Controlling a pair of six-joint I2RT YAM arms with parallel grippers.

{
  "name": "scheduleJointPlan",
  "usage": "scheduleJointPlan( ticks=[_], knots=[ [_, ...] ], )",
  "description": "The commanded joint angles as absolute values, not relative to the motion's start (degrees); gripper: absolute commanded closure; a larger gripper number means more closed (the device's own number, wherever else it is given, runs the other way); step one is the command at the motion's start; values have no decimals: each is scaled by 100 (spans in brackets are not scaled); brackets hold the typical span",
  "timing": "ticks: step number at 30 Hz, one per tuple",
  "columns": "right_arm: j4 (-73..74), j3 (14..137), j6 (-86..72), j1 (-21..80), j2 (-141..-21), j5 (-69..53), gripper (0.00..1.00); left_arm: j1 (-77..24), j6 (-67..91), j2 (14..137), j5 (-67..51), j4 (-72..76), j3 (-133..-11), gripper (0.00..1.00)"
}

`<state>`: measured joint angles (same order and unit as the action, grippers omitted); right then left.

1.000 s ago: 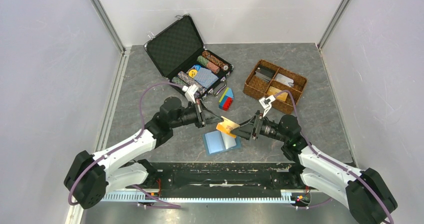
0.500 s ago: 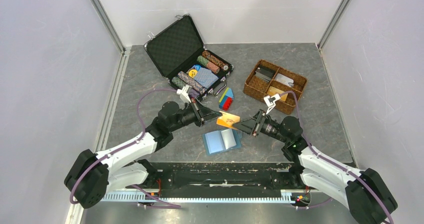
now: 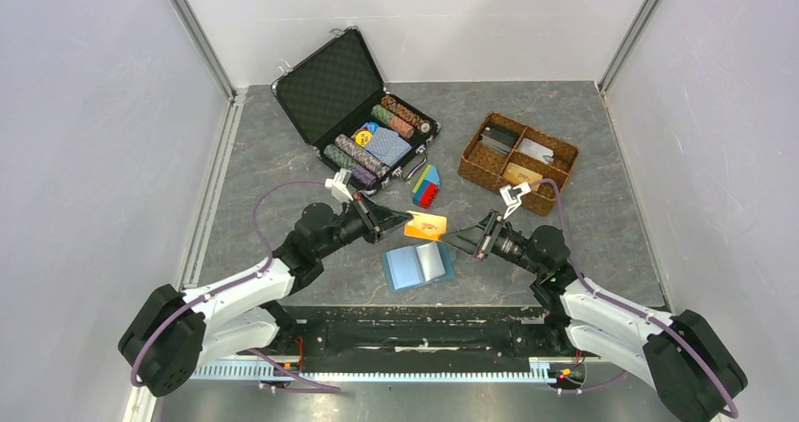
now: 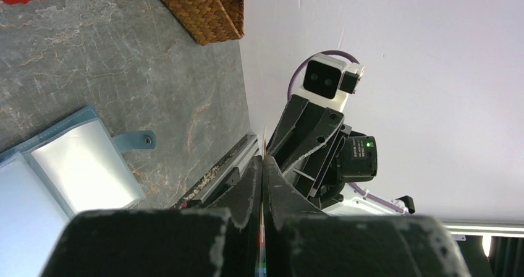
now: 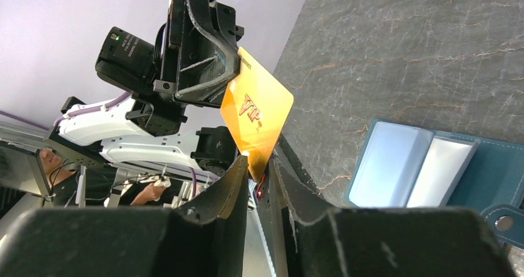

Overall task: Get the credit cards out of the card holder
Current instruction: Place the credit card in the storage box.

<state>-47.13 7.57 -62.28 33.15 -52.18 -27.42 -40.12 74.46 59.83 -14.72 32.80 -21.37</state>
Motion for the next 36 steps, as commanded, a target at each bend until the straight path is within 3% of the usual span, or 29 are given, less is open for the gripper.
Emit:
scheduleJointPlan(
  ticks=[1,5,8,10,12,13,15,18,20,27,36],
  knots=[
    [-5221,694,-6339,3308,-5183,-2557,79,-4030,7649,5859,-1263,3673,-2072,98],
    [-5372,658,-6337,3302,-5197,-2522,97,-4025,7648,5903,-1291,3712,-2074,98],
    [-5457,629,-6351,3302,-5203,-2480,100,-4025,7604,5930,-1326,3727,-2070,96],
    [-5450,628,-6339,3296,-5177,-2438,100,-4025,7557,5912,-1327,3657,-2065,81],
    [-5347,678,-6295,3247,-5129,-2449,100,-4025,7441,5856,-1318,3423,-2101,51],
    [-5209,720,-6225,3199,-5095,-2452,100,-4026,7324,5817,-1336,3167,-2158,41],
    [-4763,888,-5980,3117,-5001,-2438,100,-4025,7014,5736,-1383,2545,-2356,29],
    [-3871,1182,-5557,2980,-4873,-2360,100,-4026,6572,5646,-1401,1827,-2610,18],
    [-3493,1360,-5410,2841,-4783,-2344,100,-4028,6350,5583,-1422,1580,-2715,1],
    [-2184,2087,-4828,2104,-4698,-2497,100,-4025,5122,5541,-1166,-215,-3465,0],
    [-933,2985,-4009,430,-5116,-3225,100,-4017,3401,5470,-202,-2418,-4608,0]
  ],
)
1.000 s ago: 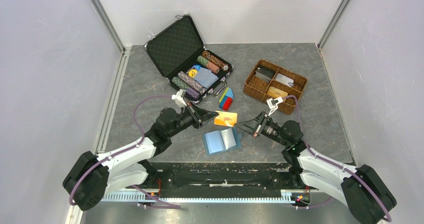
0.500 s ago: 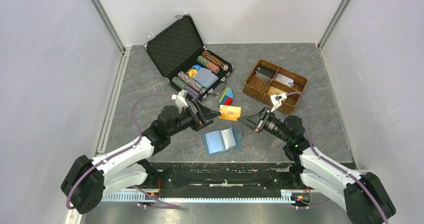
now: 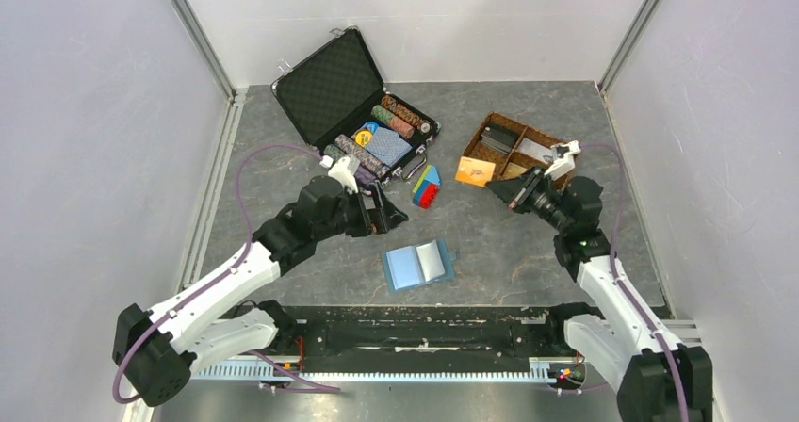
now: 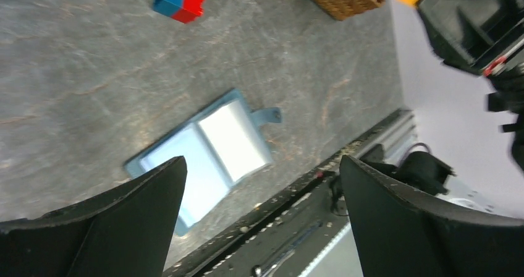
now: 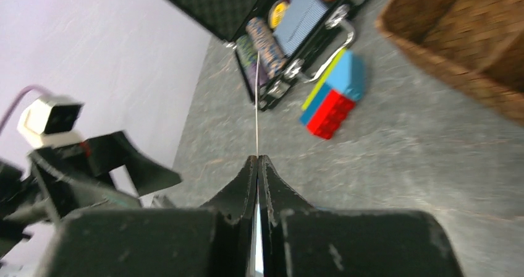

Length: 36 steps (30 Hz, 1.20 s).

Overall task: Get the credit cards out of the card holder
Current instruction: Place the credit card in the storage box.

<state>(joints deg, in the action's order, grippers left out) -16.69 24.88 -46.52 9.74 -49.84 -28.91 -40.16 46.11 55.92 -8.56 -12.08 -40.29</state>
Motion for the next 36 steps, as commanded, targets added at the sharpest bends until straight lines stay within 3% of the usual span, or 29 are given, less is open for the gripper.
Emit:
scheduleJointPlan(
  ticks=[1,8,13,36],
  knots=[
    [-719,3095,-3877,248,-5154,-3193,100,-4018,3221,5478,-58,-2593,-4702,0],
    [219,3431,-3416,-689,-5455,-3049,100,-4017,2634,5555,159,-3671,-5551,0],
    [316,3531,-3295,-1061,-5764,-2953,100,-4017,2103,5366,421,-3469,-5438,0],
    [-685,3832,-3808,-1446,-7118,-2836,100,-4019,1723,5360,717,-3489,-5292,0]
  ],
)
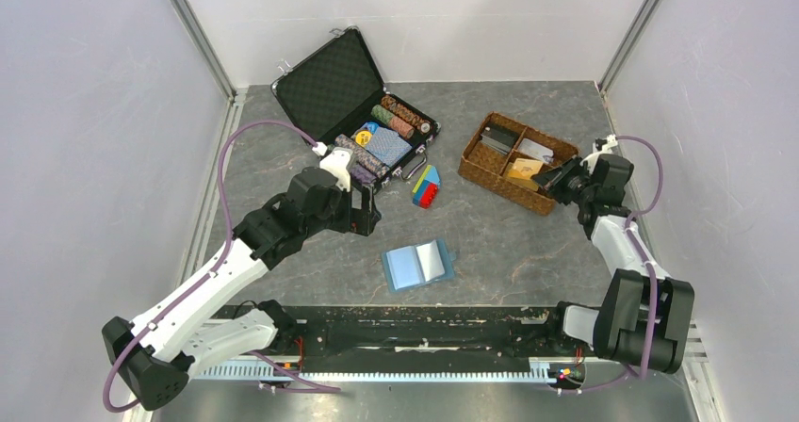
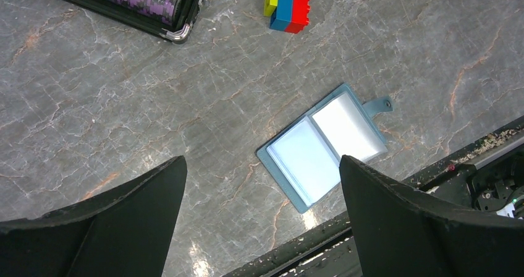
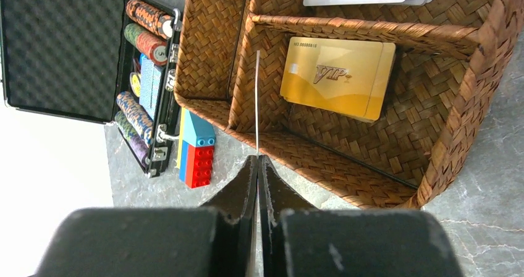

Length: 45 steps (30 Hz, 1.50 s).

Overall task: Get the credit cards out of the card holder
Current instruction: Place the credit card in the storage box.

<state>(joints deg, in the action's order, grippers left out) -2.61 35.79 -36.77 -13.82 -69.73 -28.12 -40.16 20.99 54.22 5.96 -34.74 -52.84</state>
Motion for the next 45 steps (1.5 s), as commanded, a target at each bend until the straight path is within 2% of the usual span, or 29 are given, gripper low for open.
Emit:
scheduleJointPlan(
  ticks=[1,15,38,45],
  knots=[
    [-715,3824,-3835,-1452,-7175,-2859,100,-4020,1723,5369,713,-3489,-5295,0],
    [-1263,3814,-4223,-1450,-7827,-3041,100,-4021,1714,5309,794,-3540,-5301,0],
    [-1340,4078,-4166,-1450,-8644,-3085,100,-4017,1668,5283,824,-3567,-5300,0],
    [-1246,4078,-4140,-1451,-8757,-3027,93,-4020,1665,5310,855,-3576,-5309,0]
  ],
)
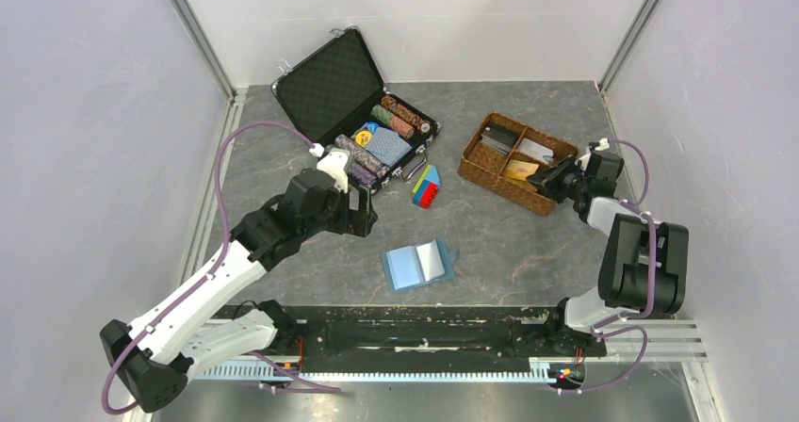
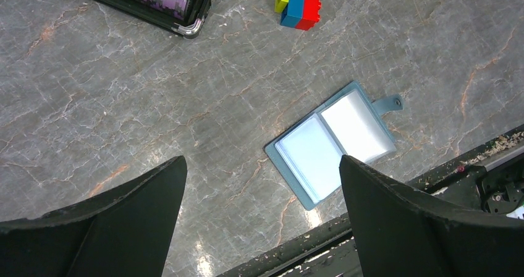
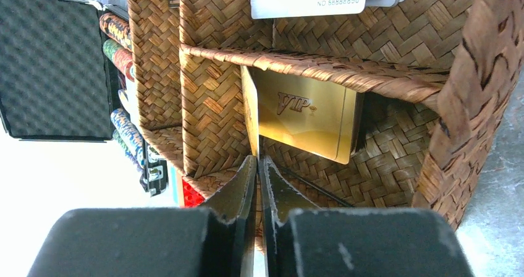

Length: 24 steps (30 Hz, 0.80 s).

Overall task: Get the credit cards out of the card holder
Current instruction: Place the credit card in the storage box.

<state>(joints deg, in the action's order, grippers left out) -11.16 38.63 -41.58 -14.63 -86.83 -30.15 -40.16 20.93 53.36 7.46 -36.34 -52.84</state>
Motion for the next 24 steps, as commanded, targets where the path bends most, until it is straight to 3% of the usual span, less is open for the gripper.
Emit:
scheduleJointPlan(
  ticks=[1,5,24],
  knots=[
    [-1232,4070,-4119,-1450,-8753,-2995,91,-4012,1670,5301,853,-3582,-5309,0],
    [-1103,4113,-4049,-1451,-8815,-2963,83,-4017,1668,5310,880,-3586,-5307,0],
    [-446,4427,-3723,-1450,-8755,-2545,64,-4008,1674,5353,958,-3612,-5326,0]
  ],
)
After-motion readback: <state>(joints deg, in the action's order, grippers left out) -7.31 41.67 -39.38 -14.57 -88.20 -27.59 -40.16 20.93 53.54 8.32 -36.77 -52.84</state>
